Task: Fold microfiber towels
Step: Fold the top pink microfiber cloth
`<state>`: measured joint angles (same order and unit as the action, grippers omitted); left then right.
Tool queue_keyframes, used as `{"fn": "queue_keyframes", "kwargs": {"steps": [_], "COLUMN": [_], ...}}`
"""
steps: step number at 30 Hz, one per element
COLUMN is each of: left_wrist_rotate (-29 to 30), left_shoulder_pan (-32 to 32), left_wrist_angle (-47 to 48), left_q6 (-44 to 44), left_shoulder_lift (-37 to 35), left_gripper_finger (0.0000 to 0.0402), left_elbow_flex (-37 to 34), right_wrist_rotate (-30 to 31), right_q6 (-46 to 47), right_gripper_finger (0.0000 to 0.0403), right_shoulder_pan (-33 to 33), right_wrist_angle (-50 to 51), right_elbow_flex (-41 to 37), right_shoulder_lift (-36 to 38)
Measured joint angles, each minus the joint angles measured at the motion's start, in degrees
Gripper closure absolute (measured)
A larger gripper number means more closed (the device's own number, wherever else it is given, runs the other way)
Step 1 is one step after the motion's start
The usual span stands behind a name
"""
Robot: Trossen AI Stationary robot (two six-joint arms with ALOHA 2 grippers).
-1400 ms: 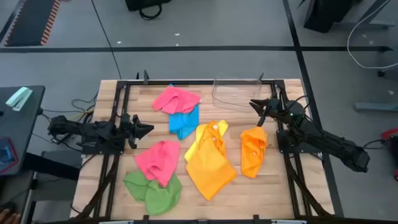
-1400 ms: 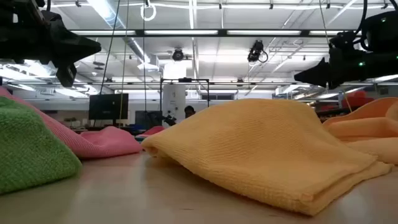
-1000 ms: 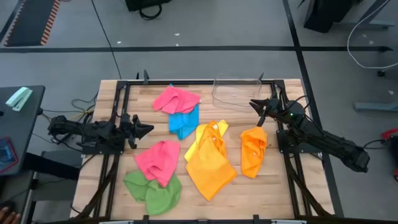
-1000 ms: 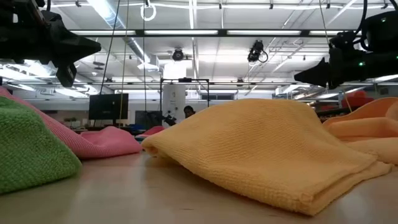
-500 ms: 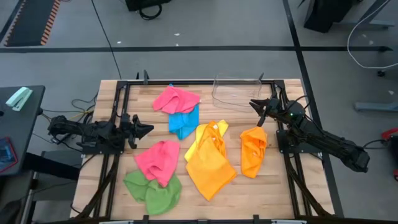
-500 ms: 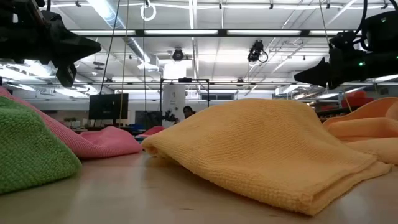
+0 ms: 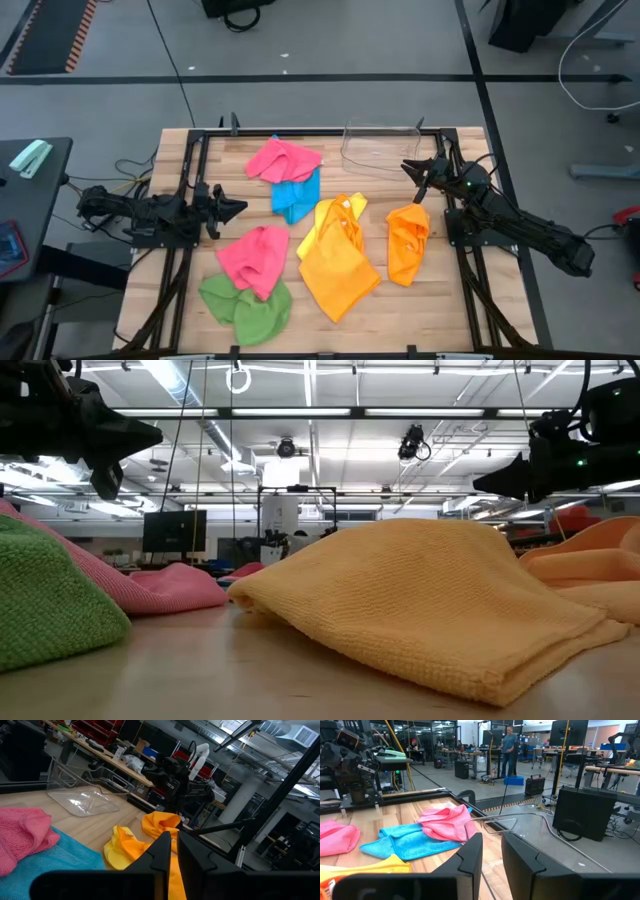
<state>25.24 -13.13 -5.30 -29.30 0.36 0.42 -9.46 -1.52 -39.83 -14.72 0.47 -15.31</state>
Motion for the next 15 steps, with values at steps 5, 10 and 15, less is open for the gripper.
{"fn": "queue_keyframes", "kwargs": {"steps": [5, 10, 15], "left_wrist_rotate": [0.01, 0.01, 0.0], "left_shoulder_pan": [-0.01, 0.0, -0.01], "left_wrist_angle": [-0.02, -0.02, -0.01], "left_q6": [0.0, 0.0, 0.0], "left_shoulder_lift": [0.01, 0.01, 0.0], "left_gripper_finger": [0.037, 0.0374, 0.0368], "left_elbow_flex": [0.0, -0.01, -0.01], "right_wrist_rotate": [-0.02, -0.01, 0.0], "right_q6": [0.0, 0.0, -0.02], "right_gripper_finger": [0.0322, 0.0322, 0.0322], "right_shoulder_pan": [0.0, 0.0, -0.01], "right_wrist_angle": [0.0, 0.02, 0.01], "right_elbow_flex": [0.0, 0.02, 0.0], "right_shoulder_lift": [-0.02, -0.01, -0.01]}}
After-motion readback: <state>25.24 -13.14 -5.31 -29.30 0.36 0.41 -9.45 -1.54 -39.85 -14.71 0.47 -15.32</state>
